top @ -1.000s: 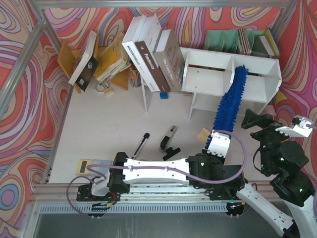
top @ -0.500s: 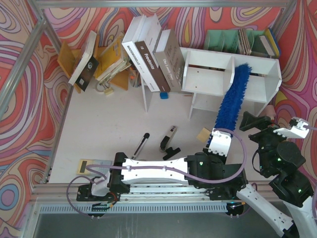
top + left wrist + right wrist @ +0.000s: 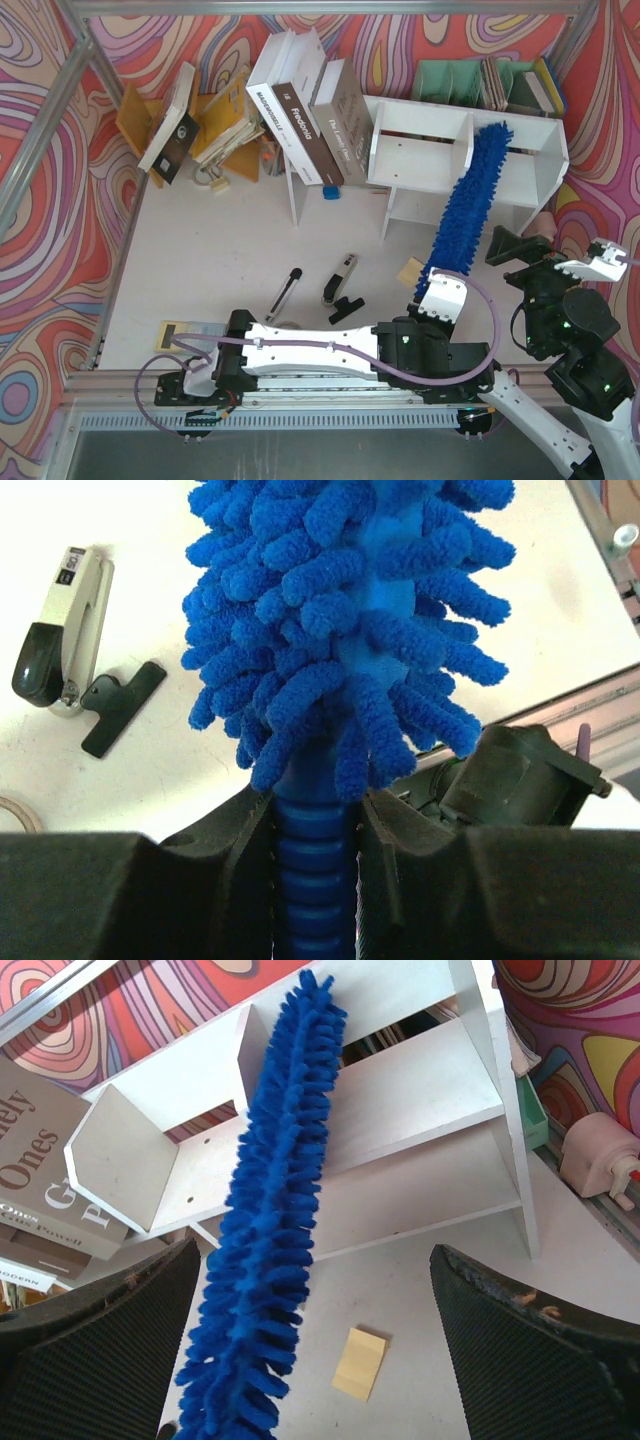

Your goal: Dust the bookshelf with a duster

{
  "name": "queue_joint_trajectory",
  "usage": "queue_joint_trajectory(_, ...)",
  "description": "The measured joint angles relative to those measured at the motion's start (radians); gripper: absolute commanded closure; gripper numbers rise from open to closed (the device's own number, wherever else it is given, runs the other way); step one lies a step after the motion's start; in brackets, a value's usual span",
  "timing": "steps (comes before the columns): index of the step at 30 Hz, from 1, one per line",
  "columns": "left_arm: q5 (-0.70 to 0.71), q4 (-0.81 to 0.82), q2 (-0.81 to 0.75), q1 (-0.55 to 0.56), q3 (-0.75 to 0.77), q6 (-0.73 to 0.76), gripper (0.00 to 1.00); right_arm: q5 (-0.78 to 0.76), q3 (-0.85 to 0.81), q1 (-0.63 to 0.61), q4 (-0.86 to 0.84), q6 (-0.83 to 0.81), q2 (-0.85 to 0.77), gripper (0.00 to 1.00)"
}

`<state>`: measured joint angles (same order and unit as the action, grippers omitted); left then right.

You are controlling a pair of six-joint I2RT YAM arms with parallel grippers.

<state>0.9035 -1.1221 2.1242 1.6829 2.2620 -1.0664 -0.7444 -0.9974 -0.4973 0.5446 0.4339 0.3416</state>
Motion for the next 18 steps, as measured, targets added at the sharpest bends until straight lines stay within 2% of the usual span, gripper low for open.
queue_joint_trajectory(11,-0.185,0.018,0.0,-0.053,-0.014,0.068,1.0,-0.013,0.006,0.0,-0.001,-0.012,0.0,0.14)
queue_joint_trajectory(18,-0.257,0.054,0.0,-0.078,-0.089,0.13,1.0,-0.022,0.006,0.0,-0.004,-0.021,0.002,0.14)
